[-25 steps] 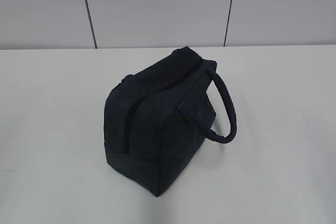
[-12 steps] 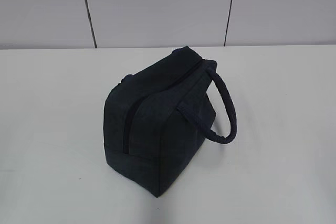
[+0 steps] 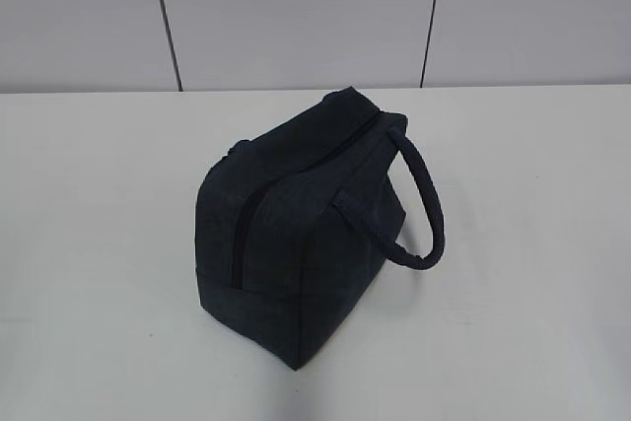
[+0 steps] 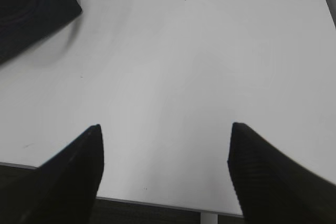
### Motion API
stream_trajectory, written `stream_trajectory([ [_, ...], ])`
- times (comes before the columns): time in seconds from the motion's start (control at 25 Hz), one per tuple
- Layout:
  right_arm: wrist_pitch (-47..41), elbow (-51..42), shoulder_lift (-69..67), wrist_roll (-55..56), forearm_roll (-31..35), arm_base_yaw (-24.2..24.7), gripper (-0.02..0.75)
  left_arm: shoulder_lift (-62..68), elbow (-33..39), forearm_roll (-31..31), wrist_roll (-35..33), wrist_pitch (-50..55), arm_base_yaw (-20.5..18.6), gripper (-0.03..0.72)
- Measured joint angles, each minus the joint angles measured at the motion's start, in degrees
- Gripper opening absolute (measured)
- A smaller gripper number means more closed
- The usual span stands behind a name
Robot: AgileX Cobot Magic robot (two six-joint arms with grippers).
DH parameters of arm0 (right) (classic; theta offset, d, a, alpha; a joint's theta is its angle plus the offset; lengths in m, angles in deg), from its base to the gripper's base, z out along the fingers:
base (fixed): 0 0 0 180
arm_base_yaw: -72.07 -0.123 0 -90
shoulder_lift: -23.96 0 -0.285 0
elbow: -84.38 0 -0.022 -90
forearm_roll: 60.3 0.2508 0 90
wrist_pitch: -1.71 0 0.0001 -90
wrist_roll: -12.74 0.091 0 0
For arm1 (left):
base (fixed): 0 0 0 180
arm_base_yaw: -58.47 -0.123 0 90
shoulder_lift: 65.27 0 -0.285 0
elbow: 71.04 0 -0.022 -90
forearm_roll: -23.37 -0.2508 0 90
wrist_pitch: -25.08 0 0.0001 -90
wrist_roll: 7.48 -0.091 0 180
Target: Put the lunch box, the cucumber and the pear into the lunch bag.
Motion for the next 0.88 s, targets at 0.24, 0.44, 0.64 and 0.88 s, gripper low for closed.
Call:
stream_trajectory([
  [0.24, 0.21, 0.00, 0.00, 0.00, -0.13, 0.30, 0.570, 0.00, 0.04, 0.00, 0.00, -0.06, -2.19, 0.269],
  [0.44, 0.21, 0.00, 0.00, 0.00, -0.13, 3.03, 0.570, 0.00, 0.07, 0.00, 0.00, -0.06, -11.25, 0.267],
  [0.64, 0.21, 0.00, 0.00, 0.00, -0.13, 3.44, 0.570, 0.00, 0.07, 0.00, 0.00, -0.06, -12.57, 0.262],
  [0.88, 0.21, 0.00, 0.00, -0.03, -0.13, 3.44, 0.570, 0.00, 0.07, 0.00, 0.00, -0.06, -12.57, 0.252],
])
